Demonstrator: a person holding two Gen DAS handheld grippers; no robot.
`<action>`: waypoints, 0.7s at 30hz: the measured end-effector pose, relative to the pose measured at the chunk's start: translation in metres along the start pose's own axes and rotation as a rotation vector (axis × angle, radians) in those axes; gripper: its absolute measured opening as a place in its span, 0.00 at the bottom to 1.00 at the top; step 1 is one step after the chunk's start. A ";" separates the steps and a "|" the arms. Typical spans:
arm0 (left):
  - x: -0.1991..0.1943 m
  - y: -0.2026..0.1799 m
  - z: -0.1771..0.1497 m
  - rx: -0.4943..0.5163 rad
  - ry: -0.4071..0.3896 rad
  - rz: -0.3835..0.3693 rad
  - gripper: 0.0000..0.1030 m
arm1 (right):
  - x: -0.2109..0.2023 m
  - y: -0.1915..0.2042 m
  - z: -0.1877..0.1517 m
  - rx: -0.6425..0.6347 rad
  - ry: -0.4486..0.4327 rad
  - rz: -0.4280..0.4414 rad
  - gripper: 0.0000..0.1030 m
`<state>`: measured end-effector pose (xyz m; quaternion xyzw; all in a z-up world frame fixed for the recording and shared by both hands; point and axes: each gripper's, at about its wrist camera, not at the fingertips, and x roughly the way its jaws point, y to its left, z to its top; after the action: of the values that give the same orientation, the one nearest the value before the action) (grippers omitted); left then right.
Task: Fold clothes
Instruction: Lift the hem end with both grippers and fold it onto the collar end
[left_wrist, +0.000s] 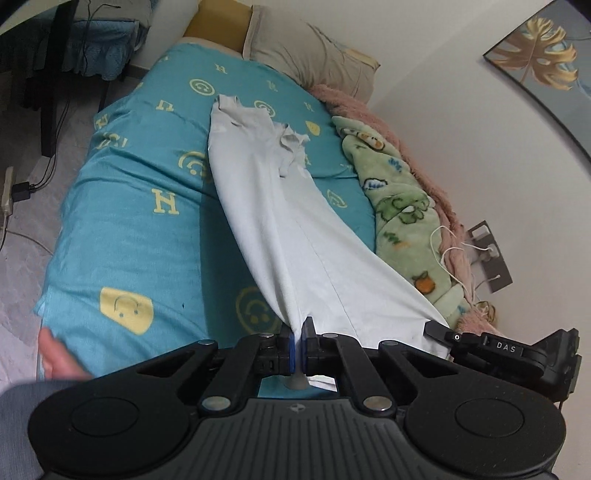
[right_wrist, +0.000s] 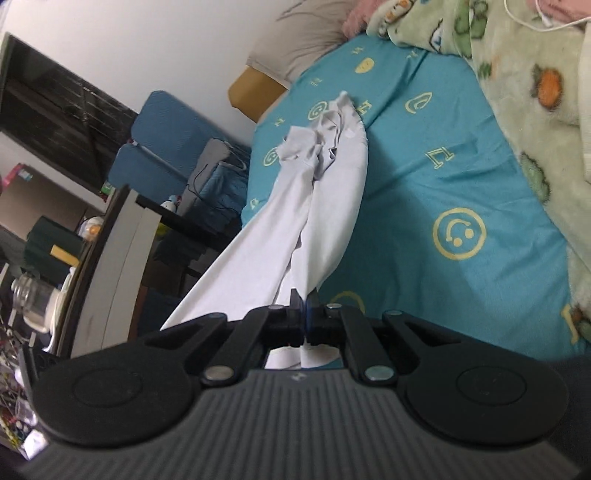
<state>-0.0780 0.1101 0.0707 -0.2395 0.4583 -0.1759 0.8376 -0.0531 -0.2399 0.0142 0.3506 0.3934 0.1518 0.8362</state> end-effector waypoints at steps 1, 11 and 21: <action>-0.007 0.001 -0.011 -0.007 -0.006 -0.010 0.03 | -0.008 0.000 -0.006 -0.006 -0.006 -0.001 0.04; -0.029 0.023 -0.059 -0.073 -0.030 -0.011 0.03 | -0.042 -0.009 -0.048 0.020 -0.046 0.022 0.04; 0.039 0.020 0.043 -0.026 -0.184 0.116 0.03 | 0.033 -0.004 0.021 0.001 -0.180 -0.049 0.04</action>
<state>-0.0197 0.1168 0.0528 -0.2388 0.3947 -0.0983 0.8818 -0.0156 -0.2351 0.0028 0.3536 0.3254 0.0989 0.8714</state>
